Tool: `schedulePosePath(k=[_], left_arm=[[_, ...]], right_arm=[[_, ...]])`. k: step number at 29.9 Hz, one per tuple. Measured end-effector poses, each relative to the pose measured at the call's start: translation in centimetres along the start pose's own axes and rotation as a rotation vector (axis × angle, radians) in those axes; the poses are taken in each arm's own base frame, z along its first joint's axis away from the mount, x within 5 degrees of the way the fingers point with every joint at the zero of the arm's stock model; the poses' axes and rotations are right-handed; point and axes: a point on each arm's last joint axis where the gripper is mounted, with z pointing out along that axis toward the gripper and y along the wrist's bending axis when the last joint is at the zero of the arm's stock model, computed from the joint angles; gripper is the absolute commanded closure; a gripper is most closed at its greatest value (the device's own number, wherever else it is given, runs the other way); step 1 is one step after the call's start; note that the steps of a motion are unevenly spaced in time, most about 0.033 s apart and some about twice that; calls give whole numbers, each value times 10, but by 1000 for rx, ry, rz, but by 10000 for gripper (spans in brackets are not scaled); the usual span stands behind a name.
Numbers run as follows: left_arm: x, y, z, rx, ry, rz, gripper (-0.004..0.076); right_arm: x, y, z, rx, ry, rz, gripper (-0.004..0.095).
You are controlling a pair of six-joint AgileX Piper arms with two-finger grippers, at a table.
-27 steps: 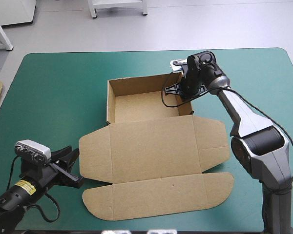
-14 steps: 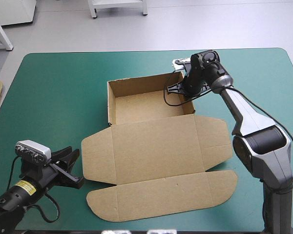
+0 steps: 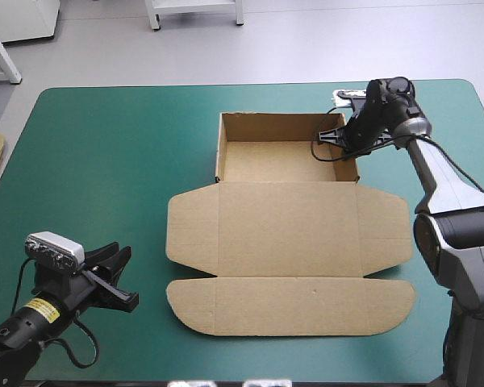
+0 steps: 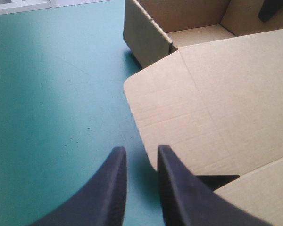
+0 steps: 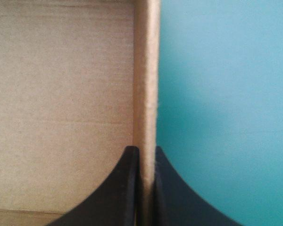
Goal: Fold the box
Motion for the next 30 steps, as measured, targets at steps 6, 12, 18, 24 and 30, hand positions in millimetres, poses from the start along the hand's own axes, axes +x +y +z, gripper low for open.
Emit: schedulePosePath(k=[6,12,18,24,30], left_arm=[[1,0,0,1,11,1,553],[1,0,0,1,14,1,553],[1,0,0,1,14,1,553],[1,0,0,1,15,1,555],[2,0,0,2,19,1,556]], right_arm=[[-3,-52,-7,69,-14,94,919],[2,-108,-24,174,-27,182,919],[8,-146,-42,218,-47,261,919],[17,-183,-49,249,-51,342,917],[27,-218,-57,277,-55,421,917]])
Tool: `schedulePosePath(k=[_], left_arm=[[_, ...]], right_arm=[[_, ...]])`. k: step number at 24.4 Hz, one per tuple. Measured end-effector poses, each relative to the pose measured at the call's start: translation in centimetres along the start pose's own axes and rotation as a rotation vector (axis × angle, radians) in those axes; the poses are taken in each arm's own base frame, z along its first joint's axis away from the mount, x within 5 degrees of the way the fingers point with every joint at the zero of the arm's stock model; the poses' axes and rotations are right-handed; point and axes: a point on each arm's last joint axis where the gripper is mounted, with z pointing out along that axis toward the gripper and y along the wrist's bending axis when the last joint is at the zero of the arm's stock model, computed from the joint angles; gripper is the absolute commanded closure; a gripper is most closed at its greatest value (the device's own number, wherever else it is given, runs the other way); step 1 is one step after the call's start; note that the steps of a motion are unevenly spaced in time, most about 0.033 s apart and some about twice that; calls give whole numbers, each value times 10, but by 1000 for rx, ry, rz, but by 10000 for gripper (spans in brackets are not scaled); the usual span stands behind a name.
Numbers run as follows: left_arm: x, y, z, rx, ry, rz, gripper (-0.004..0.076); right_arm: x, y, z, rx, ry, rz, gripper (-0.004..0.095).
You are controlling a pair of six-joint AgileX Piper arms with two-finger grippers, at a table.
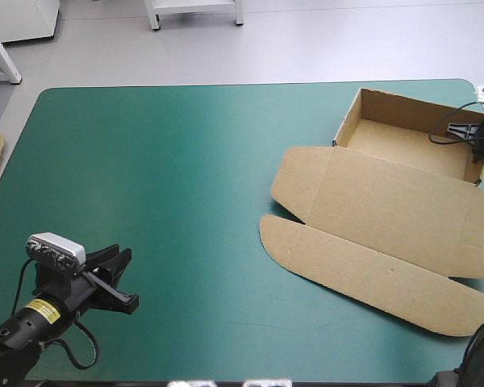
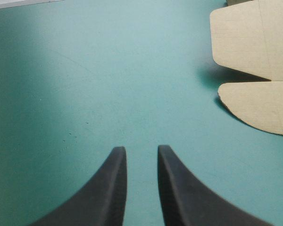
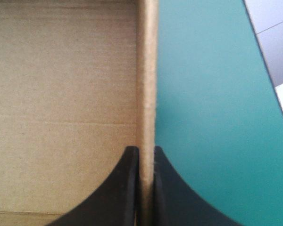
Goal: Fold the box
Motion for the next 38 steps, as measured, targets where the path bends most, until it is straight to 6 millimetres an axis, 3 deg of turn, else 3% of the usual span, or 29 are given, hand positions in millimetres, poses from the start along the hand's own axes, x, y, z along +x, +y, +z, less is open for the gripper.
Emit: schedulePosePath(k=[13,26,29,33,36,38], left_arm=[[0,0,0,0,4,0,556],[2,0,0,3,23,-1,556],[2,0,0,4,25,-1,556],[2,0,0,4,25,-1,556],[2,0,0,4,25,-1,556],[2,0,0,4,25,-1,556]], right_arm=[[1,-95,1,79,3,204,917],[3,-106,9,55,21,249,900],[4,-110,9,40,21,268,774],[4,-111,8,28,20,281,474],[4,-110,8,25,20,284,311],[4,-110,8,23,20,292,282]])
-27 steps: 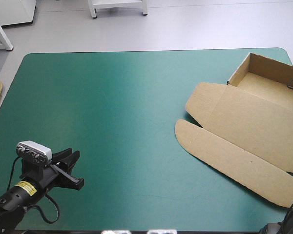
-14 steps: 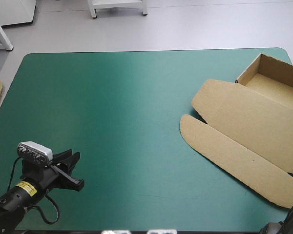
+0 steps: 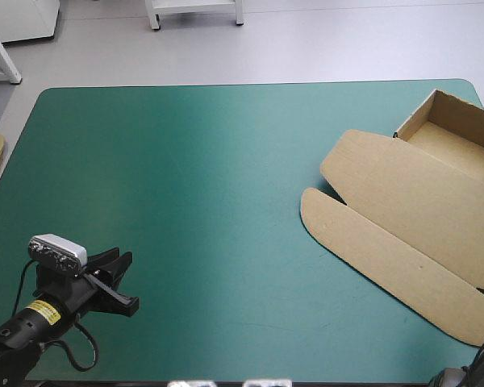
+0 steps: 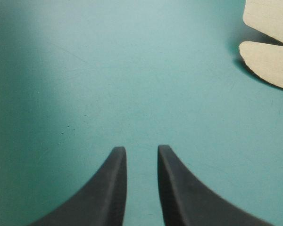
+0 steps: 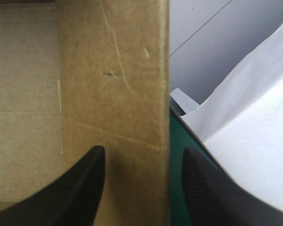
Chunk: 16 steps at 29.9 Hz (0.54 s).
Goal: Fold the box
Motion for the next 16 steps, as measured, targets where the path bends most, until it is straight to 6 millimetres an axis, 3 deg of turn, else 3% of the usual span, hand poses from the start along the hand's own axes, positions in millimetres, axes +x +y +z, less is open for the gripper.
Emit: schedulePosePath(k=[10,16], left_arm=[[0,0,0,0,0,0,556],[0,0,0,0,-1,0,556]], right_arm=[[0,-3,-11,-3,-23,4,282],[3,1,-42,-68,-81,7,287]])
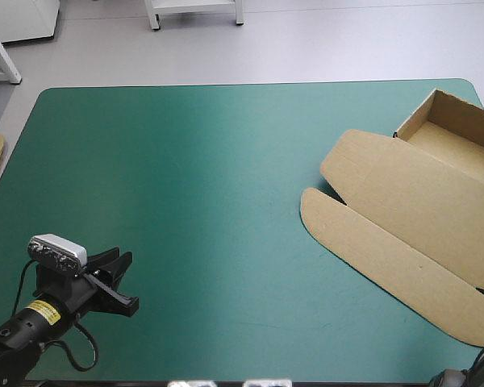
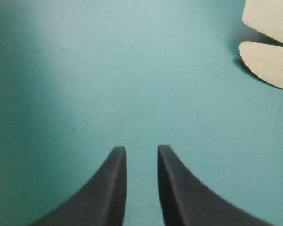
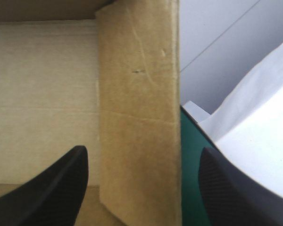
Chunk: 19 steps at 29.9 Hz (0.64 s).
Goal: Fold the box
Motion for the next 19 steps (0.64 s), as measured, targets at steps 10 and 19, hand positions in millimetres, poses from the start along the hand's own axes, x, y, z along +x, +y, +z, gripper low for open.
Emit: schedulePosePath(k=[10,19], left_arm=[[0,0,0,-1,-4,53,556],[-2,0,0,-4,-24,54,556]], right_arm=[[51,53,-125,-320,-175,-141,377],[181,122,-238,-600,-303,-563,378]])
